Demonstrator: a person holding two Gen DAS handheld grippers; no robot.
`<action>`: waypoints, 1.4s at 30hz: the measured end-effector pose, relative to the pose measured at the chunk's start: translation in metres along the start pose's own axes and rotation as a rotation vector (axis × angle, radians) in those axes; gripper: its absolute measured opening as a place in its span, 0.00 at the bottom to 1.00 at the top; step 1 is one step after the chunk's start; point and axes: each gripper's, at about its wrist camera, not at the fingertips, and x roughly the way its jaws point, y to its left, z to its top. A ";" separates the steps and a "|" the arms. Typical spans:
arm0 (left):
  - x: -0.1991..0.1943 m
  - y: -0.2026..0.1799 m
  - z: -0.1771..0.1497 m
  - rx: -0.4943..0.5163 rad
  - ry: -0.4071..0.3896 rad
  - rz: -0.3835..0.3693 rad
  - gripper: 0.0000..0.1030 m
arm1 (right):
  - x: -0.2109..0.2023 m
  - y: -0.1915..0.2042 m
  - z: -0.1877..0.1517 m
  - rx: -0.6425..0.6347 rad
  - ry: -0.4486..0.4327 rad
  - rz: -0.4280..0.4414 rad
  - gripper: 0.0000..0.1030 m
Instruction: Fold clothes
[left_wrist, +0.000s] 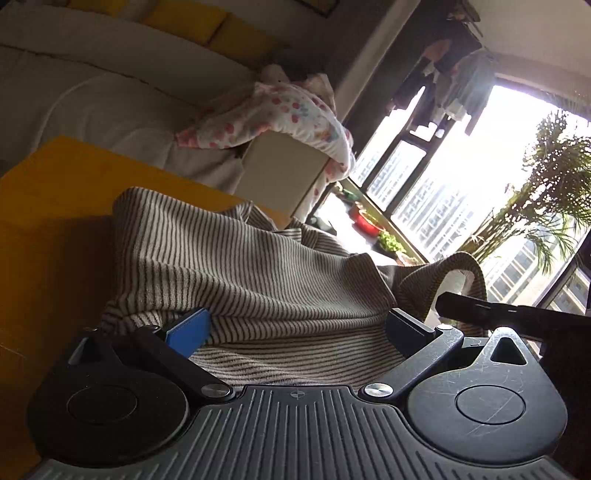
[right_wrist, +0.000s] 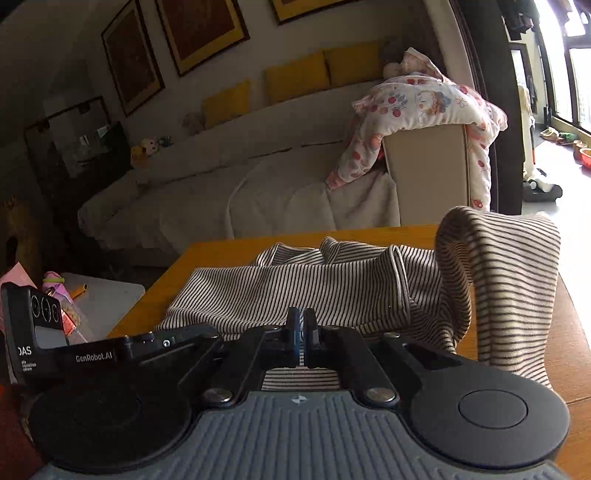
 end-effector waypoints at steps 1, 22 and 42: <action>0.000 0.000 0.000 -0.003 -0.001 -0.002 1.00 | 0.001 0.003 -0.006 -0.003 0.019 0.007 0.07; 0.000 0.006 0.000 -0.040 -0.009 -0.024 1.00 | -0.087 -0.121 0.002 0.662 -0.338 -0.133 0.62; 0.001 0.012 0.000 -0.082 -0.019 -0.044 1.00 | -0.001 -0.034 0.039 0.054 -0.151 -0.073 0.11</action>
